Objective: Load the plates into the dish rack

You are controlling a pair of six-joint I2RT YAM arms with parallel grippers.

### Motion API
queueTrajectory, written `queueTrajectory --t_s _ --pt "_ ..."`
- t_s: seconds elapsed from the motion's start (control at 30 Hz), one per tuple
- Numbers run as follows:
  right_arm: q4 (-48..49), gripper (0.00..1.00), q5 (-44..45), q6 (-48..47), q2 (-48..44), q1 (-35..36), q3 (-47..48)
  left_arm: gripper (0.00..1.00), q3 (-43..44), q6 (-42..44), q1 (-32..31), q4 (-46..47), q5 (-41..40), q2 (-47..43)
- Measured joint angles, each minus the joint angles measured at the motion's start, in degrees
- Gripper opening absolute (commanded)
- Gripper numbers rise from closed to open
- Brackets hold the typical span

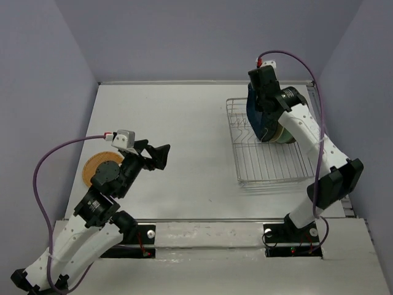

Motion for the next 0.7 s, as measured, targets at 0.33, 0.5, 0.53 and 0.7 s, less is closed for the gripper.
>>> queueTrajectory --t_s 0.33,0.5,0.53,0.7 --pt "-7.72 0.07 7.37 -1.07 11.10 -2.97 6.99 0.99 -0.02 1.22 -2.43 -0.26 -2.23 -1.36" --pt "-8.46 0.07 7.37 -0.13 13.94 -2.95 7.54 0.99 0.00 1.42 -3.13 -0.28 -3.06 -1.36" --pt "-8.70 0.07 7.32 0.07 14.27 -2.95 7.54 0.99 -0.02 1.44 -3.19 -0.28 -3.10 -1.36" --pt "-9.33 0.07 7.34 0.83 16.17 -2.95 7.54 0.99 -0.02 1.53 -3.67 -0.44 -3.45 -1.36"
